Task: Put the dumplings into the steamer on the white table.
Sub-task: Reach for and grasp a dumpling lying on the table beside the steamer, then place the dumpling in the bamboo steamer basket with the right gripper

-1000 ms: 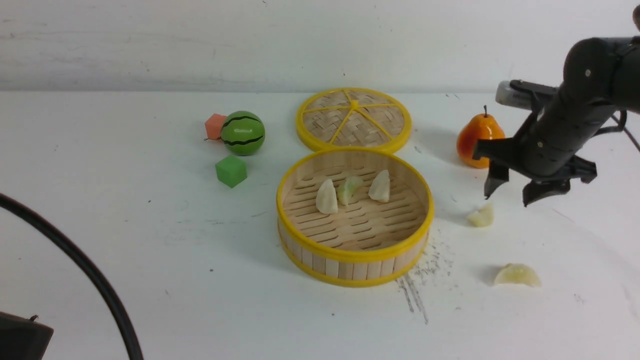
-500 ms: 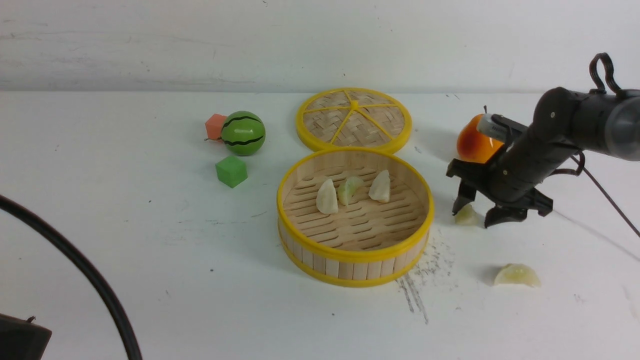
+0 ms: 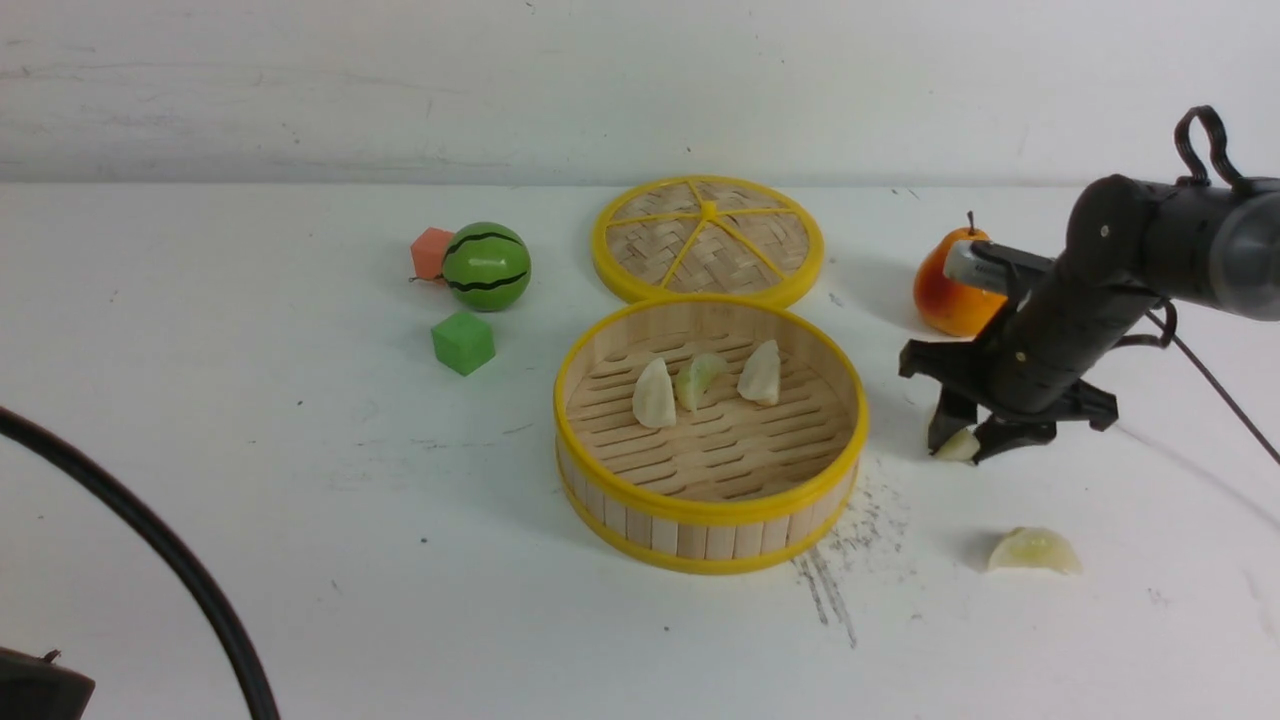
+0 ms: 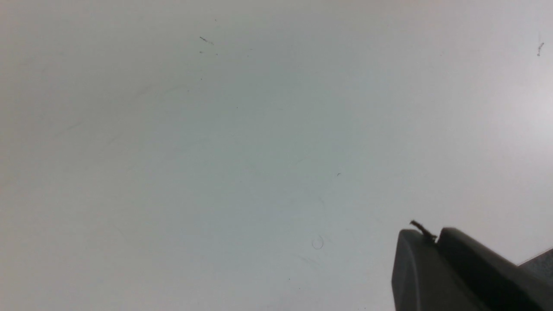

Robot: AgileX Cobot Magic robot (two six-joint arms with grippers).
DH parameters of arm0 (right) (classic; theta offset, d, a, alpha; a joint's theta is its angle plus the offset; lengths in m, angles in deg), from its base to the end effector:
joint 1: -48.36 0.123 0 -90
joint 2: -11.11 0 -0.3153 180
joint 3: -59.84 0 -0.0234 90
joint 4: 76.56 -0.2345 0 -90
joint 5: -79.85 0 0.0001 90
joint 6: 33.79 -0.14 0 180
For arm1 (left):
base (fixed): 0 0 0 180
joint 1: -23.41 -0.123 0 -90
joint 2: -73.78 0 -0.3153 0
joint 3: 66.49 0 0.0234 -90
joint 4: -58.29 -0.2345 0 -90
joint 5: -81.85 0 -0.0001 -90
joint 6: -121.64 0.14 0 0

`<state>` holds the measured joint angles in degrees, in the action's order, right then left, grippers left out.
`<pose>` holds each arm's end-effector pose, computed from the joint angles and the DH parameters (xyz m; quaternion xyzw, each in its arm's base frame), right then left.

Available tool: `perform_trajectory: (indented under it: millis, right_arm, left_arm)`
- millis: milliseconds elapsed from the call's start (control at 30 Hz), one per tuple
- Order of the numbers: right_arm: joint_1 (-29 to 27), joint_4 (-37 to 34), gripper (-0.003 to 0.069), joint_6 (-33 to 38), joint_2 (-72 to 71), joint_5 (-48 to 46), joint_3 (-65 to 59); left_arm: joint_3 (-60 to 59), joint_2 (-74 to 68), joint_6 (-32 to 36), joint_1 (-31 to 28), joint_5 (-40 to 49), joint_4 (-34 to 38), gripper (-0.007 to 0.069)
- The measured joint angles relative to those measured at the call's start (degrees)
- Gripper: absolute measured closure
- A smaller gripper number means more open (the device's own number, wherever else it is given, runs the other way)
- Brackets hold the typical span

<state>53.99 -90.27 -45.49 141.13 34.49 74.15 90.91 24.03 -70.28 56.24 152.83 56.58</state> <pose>0.4662 0.0697 0.1539 0.1205 0.9743 0.1210 0.1467 0.0829 -0.0488 0.3448 0.1724 0.9333 -0.1059 0.2965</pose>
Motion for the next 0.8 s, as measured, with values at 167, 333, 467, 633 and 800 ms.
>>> perform_trajectory:
  millis: [167, 333, 467, 633, 800]
  right_arm:
    - [0.00, 0.13, 0.0417, 2.90, -0.28, -1.02, 0.00]
    - [0.08, 0.64, 0.0419, 5.64, -3.24, -3.19, -0.52]
    - [2.05, 0.72, 0.0419, 9.89, -10.31, -3.26, -0.65]
    - [10.18, -0.81, 0.0419, 13.90, -17.06, -3.09, -0.58]
    - [18.60, -1.51, 0.0420, 14.49, -16.01, -1.01, -0.58]
  left_arm:
    - [0.00, 0.00, 0.00, 0.00, 0.21, 0.30, 0.0571]
    - [0.00, 0.00, 0.00, 0.00, 0.26, 1.25, 0.0568]
    - [0.00, 0.00, 0.00, 0.00, 0.26, 1.71, 0.0566]
    - [0.00, 0.00, 0.00, 0.00, 0.10, 1.71, 0.0566]
    - [0.00, 0.06, 0.00, 0.00, -0.26, 2.01, 0.0566]
